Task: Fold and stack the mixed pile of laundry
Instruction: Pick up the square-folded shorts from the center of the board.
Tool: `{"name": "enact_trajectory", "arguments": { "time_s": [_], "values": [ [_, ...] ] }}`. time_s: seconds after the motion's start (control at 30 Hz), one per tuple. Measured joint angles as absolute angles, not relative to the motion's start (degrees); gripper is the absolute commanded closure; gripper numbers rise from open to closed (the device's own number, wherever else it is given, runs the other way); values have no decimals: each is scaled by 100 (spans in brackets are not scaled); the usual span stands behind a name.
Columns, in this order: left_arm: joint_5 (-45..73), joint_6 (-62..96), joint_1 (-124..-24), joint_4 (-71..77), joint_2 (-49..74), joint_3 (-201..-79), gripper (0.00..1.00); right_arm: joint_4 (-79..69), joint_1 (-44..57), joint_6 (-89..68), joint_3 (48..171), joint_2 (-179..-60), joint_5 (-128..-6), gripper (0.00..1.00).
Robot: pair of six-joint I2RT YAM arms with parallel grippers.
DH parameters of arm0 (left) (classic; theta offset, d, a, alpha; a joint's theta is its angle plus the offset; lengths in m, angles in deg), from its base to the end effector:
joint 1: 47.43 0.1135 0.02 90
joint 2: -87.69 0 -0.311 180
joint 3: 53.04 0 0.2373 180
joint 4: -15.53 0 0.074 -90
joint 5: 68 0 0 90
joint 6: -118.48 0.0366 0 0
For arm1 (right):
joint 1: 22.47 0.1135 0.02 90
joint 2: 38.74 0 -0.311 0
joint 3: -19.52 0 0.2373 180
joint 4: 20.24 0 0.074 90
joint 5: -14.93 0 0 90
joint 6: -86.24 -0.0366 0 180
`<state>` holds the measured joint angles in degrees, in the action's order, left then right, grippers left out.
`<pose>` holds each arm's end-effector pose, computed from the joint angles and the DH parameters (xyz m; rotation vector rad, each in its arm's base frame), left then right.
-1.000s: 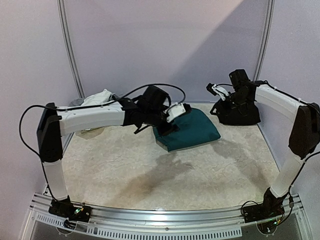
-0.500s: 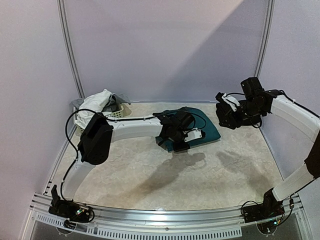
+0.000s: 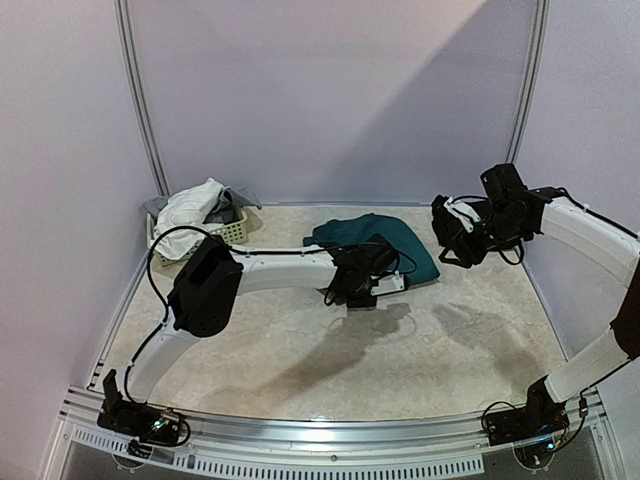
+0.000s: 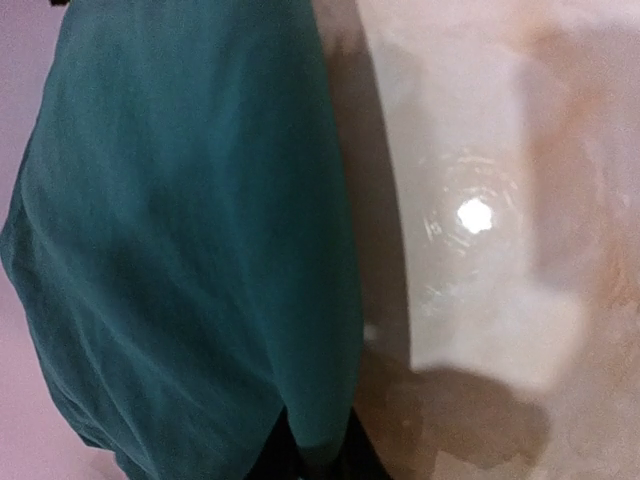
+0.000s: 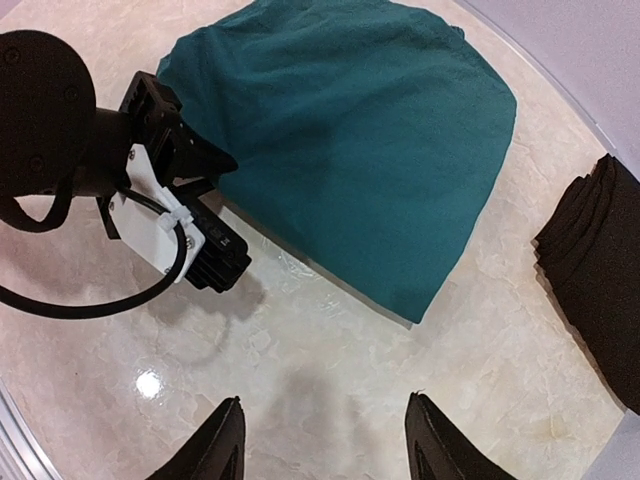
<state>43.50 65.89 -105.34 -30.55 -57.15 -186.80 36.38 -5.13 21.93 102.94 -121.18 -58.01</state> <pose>0.3119 -0.4722 0.1562 1.7503 1.7838 0.3353 0.2620 0.0931 0.3359 -1.0271 2.2887 0.3185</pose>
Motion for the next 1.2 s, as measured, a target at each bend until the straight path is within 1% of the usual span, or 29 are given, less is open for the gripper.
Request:
{"name": "enact_trajectory", "arguments": {
  "time_s": [0.03, 0.2, 0.33, 0.47, 0.7, 0.77, 0.9, 0.97, 1.1, 1.2],
  "values": [
    [4396, 6593, -10543, -3051, -5715, -18676, 100, 3636, -515, 2191, 10289, -12105, -5805, 45],
    [4488, 6663, -10576, -3108, -5697, -18656, 100, 3634, -515, 2185, 10206, -11945, -5851, 45],
    [4273, 6497, -10593, -3549, -5540, -18689, 100, 3647, -526, 2183, 10189, -11820, -5867, 45],
    [3810, 6117, -10626, -4273, -5234, -18912, 100, 3695, -535, 2187, 10189, -11641, -5875, 45],
    [2792, 5352, -10753, -5169, -4237, -19056, 100, 3815, -574, 2204, 10189, -11353, -5895, 45],
    [2562, 5203, -10808, -5357, -4010, -19084, 100, 3905, -578, 2228, 10189, -11289, -5755, 42],
    [2182, 4969, -10910, -5641, -3741, -19141, 100, 4418, -594, 2749, 10163, -11075, -4925, 26],
    [2057, 4895, -10932, -5753, -3691, -19146, 100, 4596, -572, 3074, 10007, -10769, -4560, 21],
    [1908, 4766, -10939, -5941, -3684, -19146, 100, 4928, -362, 3527, 9719, -10070, -4168, 19],
    [1832, 4681, -10939, -5997, -3684, -19139, 100, 5087, -132, 3658, 9710, -10048, -4024, 18]
  ]
}}
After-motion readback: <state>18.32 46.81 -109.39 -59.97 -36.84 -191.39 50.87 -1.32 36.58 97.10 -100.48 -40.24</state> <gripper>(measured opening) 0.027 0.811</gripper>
